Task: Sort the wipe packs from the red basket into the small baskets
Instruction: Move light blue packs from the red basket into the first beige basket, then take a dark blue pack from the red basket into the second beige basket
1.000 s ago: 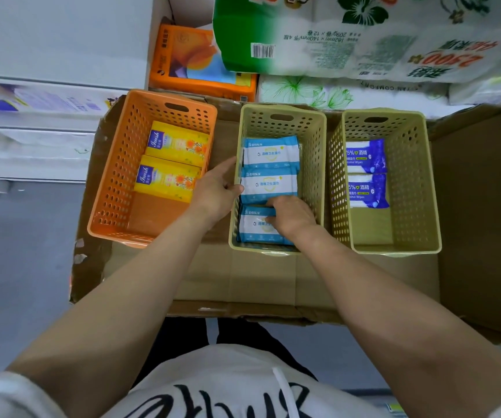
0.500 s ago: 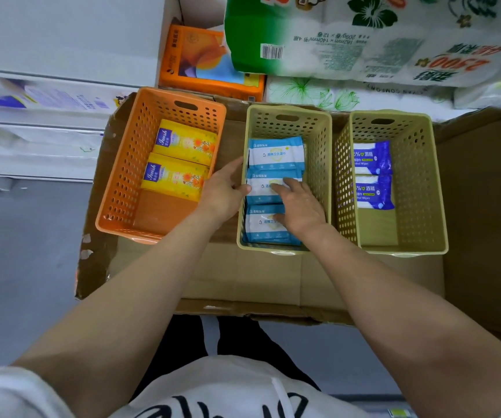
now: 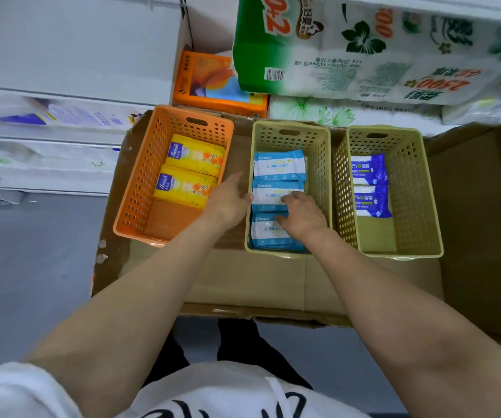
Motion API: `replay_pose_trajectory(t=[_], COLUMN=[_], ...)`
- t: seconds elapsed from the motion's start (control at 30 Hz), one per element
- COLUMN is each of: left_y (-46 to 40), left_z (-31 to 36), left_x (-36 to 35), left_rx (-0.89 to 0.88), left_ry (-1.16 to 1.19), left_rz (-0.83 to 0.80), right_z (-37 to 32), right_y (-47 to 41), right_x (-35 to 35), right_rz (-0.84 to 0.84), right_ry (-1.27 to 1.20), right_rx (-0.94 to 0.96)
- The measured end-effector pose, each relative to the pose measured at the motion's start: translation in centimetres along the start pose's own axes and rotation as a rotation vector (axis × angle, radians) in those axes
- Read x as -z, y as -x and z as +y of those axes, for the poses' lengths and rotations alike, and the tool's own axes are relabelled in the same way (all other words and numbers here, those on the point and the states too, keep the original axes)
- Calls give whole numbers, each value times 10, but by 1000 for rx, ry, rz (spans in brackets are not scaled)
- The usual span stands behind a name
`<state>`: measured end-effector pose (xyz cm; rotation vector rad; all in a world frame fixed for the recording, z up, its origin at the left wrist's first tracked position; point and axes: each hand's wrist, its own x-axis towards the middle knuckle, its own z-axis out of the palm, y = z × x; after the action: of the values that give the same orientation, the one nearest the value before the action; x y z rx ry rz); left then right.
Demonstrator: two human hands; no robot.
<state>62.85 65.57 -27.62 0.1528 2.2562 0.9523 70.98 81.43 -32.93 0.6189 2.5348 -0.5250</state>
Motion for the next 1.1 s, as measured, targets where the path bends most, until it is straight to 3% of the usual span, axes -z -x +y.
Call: replay_pose_trajectory(t=[0.1,0.27,0.47,0.67,0.9,1.1], left_y=[18,65,138,195,215,172], left_z=[-4,-28,-104,-177,-248,-264], left_x=[26,112,250,377,496,581], left_rx=[-60,-290,-386,-432,-428,-421], left_ry=[-66,-395,-518,-481,-467,-444], left_rz=[-3,20,317,590,735,797], right_z=[-12,-55,-155,-285,-425,-527], right_y=[17,60,136,192,194,141], right_x=[23,81,120,111,83,90], right_rz=[34,201,543,731,740,702], right_ry=[-41,-65,-20,-39,-90,-48], right_rx=[-10,60,260,410,489,578])
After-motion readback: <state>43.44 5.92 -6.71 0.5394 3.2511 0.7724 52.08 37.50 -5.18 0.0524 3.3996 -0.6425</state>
